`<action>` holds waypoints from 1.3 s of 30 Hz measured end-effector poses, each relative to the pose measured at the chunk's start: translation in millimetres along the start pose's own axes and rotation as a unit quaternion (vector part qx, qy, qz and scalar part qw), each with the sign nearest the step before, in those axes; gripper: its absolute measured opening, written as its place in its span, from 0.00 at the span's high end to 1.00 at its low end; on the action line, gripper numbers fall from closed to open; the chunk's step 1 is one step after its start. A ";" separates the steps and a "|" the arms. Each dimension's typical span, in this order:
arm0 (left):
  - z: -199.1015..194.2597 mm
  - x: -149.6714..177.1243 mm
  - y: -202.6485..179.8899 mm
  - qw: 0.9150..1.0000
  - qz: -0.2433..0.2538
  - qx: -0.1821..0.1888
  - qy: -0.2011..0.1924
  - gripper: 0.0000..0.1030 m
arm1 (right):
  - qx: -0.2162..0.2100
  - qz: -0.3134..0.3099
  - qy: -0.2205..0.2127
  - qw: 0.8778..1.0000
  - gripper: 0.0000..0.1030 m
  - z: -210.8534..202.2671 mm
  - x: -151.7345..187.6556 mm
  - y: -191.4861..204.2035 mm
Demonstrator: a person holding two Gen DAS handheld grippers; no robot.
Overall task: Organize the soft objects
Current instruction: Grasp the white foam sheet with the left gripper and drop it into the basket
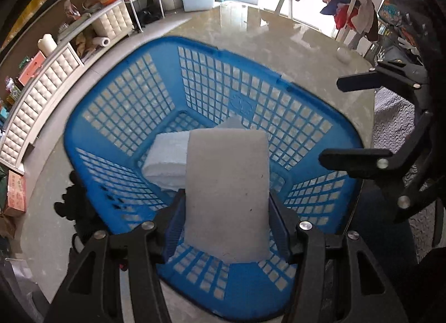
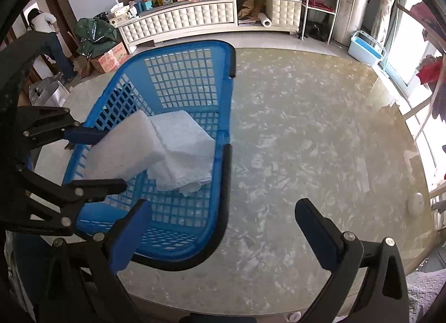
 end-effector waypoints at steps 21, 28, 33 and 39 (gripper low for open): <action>32.5 -15.5 -4.3 1.000 0.008 -0.007 0.029 0.37 | -0.010 0.025 0.002 1.000 0.00 10.3 -3.6 -13.8; 30.2 -19.8 0.5 0.999 0.003 -0.038 0.030 0.21 | -0.012 0.030 0.001 0.999 0.00 8.9 -1.3 -15.7; 21.7 -17.8 2.3 0.999 0.000 -0.035 0.026 0.20 | -0.014 0.031 0.000 0.999 0.00 5.5 -0.8 -12.1; -3.5 -9.0 0.3 0.999 -0.021 -0.050 0.008 0.14 | -0.014 0.022 -0.011 1.000 0.00 -8.4 -1.3 -0.8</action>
Point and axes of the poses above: each gripper's, at about its wrist camera, not at the fingertips, and z roughly the way its jaws point, y to its left, x to its underside, the point moved 2 cm from there along z, roughly the way its jaws point, and after that the axes turned 1 degree about -x, right-handed, at the moved point
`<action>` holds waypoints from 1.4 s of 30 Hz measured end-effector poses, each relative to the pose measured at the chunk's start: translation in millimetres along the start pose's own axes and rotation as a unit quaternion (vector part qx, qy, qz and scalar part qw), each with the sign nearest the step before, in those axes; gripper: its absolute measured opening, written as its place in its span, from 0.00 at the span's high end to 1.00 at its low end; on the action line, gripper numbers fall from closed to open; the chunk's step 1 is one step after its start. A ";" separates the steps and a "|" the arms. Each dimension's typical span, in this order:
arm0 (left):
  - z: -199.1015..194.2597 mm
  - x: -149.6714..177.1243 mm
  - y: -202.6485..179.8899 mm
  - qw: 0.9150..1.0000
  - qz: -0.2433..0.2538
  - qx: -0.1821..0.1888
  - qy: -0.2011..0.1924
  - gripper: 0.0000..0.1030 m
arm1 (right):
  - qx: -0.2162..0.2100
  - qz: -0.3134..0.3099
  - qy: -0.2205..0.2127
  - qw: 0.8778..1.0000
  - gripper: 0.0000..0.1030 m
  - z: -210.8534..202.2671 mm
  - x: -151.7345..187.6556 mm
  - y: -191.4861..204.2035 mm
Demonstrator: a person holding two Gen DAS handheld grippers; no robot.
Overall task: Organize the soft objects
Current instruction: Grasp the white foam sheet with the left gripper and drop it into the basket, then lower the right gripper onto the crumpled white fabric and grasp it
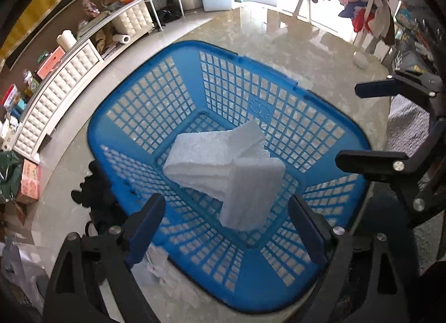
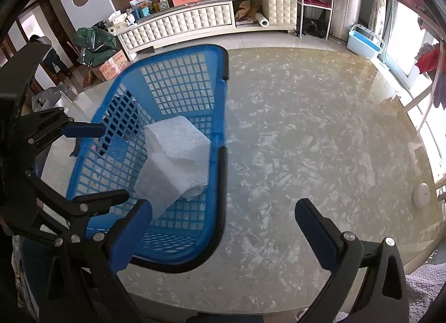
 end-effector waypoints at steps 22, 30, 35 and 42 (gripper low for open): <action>-107.9 99.0 38.7 0.988 -0.136 -0.037 -0.058 0.00 | -0.020 -0.067 -0.021 0.997 0.00 -35.1 3.7 92.5; -129.5 147.9 58.9 0.981 -0.174 -0.053 -0.064 0.00 | -0.028 -0.112 -0.012 0.993 0.00 -27.4 2.8 153.3; -132.3 174.0 76.7 0.976 -0.199 -0.056 -0.063 0.00 | -0.031 -0.128 0.000 0.991 0.00 -13.5 6.5 183.8; -129.0 216.2 105.7 0.969 -0.234 -0.054 -0.058 0.00 | -0.037 -0.146 0.021 0.988 0.00 11.3 12.5 221.9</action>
Point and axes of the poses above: each gripper's, at about its wrist camera, not at the fingertips, and z roughly the way its jaws point, y to its left, x to its underside, the point moved 2 cm from there along z, roughly the way its jaws point, and after that the axes turned 1 degree about -x, right-handed, at the moved point
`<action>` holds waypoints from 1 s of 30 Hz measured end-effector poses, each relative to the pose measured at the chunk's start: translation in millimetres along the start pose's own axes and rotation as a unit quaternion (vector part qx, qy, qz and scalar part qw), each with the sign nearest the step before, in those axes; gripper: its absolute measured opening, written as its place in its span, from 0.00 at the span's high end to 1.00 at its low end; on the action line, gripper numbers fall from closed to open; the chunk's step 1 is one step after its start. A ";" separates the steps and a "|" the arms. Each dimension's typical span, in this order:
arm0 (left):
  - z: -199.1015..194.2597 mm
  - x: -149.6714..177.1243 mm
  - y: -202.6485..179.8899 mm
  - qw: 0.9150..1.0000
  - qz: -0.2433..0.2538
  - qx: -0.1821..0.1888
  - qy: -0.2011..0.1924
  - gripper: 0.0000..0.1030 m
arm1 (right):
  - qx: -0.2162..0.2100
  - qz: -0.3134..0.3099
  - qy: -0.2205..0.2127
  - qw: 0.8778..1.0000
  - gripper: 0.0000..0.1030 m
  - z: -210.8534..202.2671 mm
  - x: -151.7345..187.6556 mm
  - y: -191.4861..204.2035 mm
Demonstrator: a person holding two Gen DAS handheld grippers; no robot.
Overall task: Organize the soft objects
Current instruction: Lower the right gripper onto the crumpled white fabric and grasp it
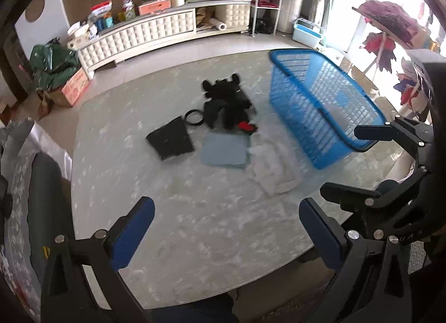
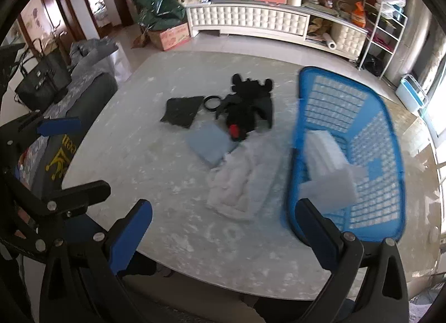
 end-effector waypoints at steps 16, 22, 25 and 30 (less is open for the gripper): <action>53.0 41.0 65.5 0.998 -0.054 0.015 0.042 0.00 | -0.008 -0.005 0.061 0.998 0.00 71.6 -6.6 40.5; 85.6 42.1 74.7 0.996 -0.065 0.030 0.055 0.00 | 0.026 0.023 0.081 0.996 0.00 102.6 -8.9 31.9; 100.7 39.0 73.8 0.996 -0.058 0.037 0.052 0.00 | 0.051 0.044 0.092 0.993 0.00 117.0 -8.0 23.7; 123.0 29.9 70.1 0.997 -0.043 0.047 0.051 0.00 | 0.071 0.063 0.107 0.990 0.00 134.0 -6.6 10.8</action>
Point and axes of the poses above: each gripper's, at about its wrist camera, not at the fingertips, and z roughly the way its jaws point, y to its left, x to its underside, the point moved 2 cm from there along z, roughly the way its jaws point, and after that the axes turned 1 degree about -x, right-handed, at the moved point
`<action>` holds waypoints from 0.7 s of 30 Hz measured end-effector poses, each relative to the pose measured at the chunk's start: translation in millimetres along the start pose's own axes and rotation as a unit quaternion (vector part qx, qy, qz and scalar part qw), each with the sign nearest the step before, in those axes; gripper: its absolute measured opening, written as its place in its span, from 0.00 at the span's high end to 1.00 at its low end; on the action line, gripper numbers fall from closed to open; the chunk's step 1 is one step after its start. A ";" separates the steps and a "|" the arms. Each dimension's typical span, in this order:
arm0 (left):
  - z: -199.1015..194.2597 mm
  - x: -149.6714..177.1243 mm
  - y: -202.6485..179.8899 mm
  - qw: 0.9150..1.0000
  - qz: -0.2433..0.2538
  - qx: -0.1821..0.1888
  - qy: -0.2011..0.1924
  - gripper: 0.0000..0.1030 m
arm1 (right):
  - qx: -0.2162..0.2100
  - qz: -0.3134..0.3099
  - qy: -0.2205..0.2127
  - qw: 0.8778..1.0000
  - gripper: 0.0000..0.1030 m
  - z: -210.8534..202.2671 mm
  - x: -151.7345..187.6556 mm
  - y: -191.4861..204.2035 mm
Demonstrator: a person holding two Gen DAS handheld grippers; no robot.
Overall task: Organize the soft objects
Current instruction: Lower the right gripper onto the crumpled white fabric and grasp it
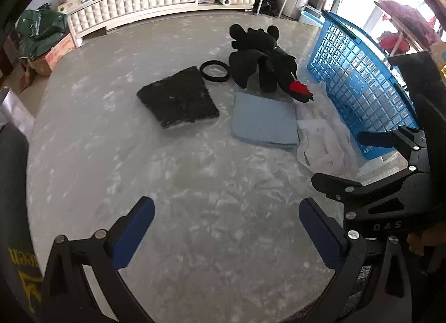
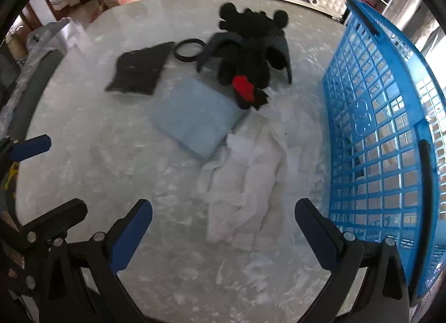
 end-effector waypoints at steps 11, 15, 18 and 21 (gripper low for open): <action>28.7 -23.6 3.7 1.000 0.010 0.010 0.012 0.00 | 0.001 0.043 0.036 0.998 0.16 33.3 -1.8 -23.9; 31.9 -26.0 3.7 1.000 0.012 0.008 0.014 0.00 | 0.002 0.046 0.032 0.998 0.21 33.2 -0.6 -29.5; 34.4 -26.5 2.7 1.000 0.011 0.006 0.015 0.00 | 0.011 0.030 0.027 0.999 0.26 32.7 0.7 -27.2; 35.3 -25.6 1.8 1.000 0.016 0.003 0.011 0.00 | 0.011 0.020 0.024 0.999 0.37 30.7 2.9 -23.3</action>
Point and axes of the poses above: each gripper's, at about its wrist camera, not at the fingertips, and z roughly the way its jaws point, y to its left, x to its underside, the point moved 2 cm from there along z, roughly the way its jaws point, and after that the axes turned 1 degree about -x, right-handed, at the moved point
